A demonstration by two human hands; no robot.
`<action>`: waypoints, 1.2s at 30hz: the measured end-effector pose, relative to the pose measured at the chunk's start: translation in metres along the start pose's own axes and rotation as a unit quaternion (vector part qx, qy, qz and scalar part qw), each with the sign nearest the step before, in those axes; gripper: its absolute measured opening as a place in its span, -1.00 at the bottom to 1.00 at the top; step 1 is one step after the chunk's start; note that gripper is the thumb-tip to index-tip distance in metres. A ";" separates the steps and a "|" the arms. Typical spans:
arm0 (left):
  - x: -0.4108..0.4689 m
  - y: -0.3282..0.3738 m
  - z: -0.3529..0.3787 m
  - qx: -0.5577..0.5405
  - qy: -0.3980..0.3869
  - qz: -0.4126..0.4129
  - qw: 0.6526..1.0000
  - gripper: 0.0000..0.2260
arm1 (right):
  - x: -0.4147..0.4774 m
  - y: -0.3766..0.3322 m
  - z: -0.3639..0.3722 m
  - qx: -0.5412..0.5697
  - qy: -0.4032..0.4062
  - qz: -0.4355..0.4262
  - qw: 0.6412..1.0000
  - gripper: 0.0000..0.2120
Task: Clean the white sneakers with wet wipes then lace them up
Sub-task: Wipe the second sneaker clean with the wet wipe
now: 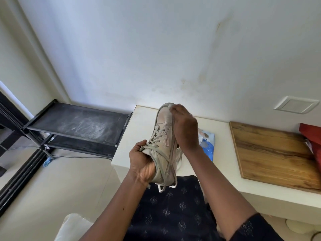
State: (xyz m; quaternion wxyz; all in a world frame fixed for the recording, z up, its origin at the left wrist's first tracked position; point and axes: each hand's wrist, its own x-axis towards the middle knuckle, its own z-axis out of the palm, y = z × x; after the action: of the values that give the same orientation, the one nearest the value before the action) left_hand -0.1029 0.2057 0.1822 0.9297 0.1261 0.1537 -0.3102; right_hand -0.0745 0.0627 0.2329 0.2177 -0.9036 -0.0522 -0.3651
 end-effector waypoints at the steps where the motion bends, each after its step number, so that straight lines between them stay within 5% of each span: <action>1: 0.000 -0.001 0.000 0.017 0.011 -0.004 1.000 -0.50 | 0.008 0.002 0.002 -0.006 0.003 0.022 1.000 -0.80; 6: -0.007 -0.007 0.011 0.039 0.024 -0.010 0.999 -0.74 | 0.011 0.002 0.001 0.015 0.038 0.068 0.997 -0.72; 10: 0.003 -0.006 -0.001 0.032 0.053 0.003 0.998 -0.73 | -0.018 0.000 0.002 0.040 0.056 0.091 0.993 -0.68; 17: 0.000 -0.007 -0.005 0.008 -0.007 -0.001 1.000 -0.34 | -0.072 -0.013 0.017 0.025 0.040 0.062 0.997 -0.67; 24: 0.001 -0.003 0.003 0.016 0.009 -0.007 1.000 -0.54 | -0.025 -0.002 0.012 0.002 0.040 0.036 0.999 -0.74; 26: 0.002 -0.004 0.008 0.032 0.031 -0.010 0.999 -0.68 | -0.006 0.003 0.015 0.000 0.030 0.051 0.998 -0.77; 31: -0.003 -0.015 0.009 0.073 0.073 -0.019 0.994 -0.67 | 0.026 0.012 0.019 -0.036 -0.093 0.148 0.984 -0.71; 36: -0.005 -0.011 0.014 0.115 0.050 0.036 0.991 -0.71 | 0.003 0.005 0.015 -0.113 -0.130 0.009 0.985 -0.70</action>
State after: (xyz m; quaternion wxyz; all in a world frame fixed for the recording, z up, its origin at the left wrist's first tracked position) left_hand -0.1106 0.1947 0.1953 0.9106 0.2529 0.1591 -0.2856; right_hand -0.0620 0.0650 0.2236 0.1087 -0.9627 -0.0302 -0.2459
